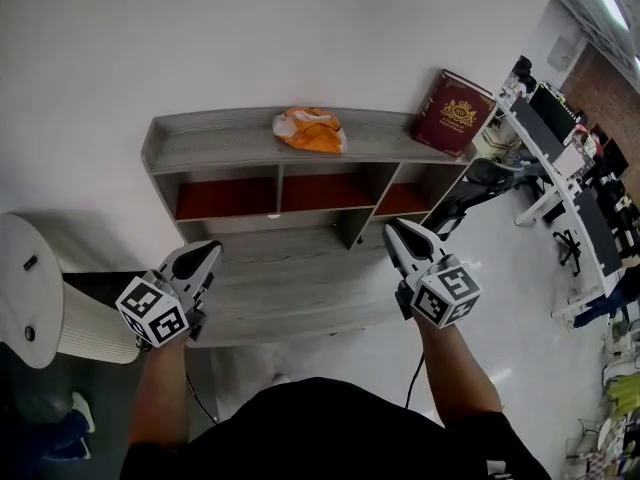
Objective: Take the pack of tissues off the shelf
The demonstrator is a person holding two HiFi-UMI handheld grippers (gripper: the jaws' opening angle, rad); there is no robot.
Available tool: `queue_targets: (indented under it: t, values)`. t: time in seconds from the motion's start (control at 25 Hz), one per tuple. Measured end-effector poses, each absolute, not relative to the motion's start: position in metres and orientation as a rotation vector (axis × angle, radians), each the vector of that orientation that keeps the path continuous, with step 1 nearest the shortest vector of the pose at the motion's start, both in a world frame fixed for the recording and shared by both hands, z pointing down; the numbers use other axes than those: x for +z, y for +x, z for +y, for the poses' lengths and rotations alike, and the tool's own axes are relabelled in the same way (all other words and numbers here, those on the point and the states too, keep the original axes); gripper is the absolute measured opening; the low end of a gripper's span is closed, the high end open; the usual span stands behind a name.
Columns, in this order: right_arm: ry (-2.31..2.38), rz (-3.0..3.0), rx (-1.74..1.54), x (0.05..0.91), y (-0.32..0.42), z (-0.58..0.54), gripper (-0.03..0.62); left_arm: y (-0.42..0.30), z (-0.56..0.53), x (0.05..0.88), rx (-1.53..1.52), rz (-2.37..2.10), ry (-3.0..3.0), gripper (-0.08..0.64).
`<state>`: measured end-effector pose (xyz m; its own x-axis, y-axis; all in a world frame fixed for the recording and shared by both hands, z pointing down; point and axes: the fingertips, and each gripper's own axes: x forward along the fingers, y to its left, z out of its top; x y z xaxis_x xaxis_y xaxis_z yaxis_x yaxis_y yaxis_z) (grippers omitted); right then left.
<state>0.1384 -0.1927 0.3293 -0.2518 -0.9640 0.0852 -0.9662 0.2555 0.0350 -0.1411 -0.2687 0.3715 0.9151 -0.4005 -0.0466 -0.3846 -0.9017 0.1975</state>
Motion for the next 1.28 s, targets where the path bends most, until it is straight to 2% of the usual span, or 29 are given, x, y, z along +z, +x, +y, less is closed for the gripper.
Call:
queue_targets:
  t: [0.6, 1.28]
  values:
    - [1.935, -2.375, -0.049, 0.298, 0.157, -0.222, 0.048, -0.144, -0.298, 0.373, -0.125, -0.600, 2.871, 0.017]
    - [1.690, -2.548, -0.115, 0.286, 0.188, -0.251, 0.048, -0.107, -0.278, 0.338, -0.130, -0.793, 2.907, 0.017]
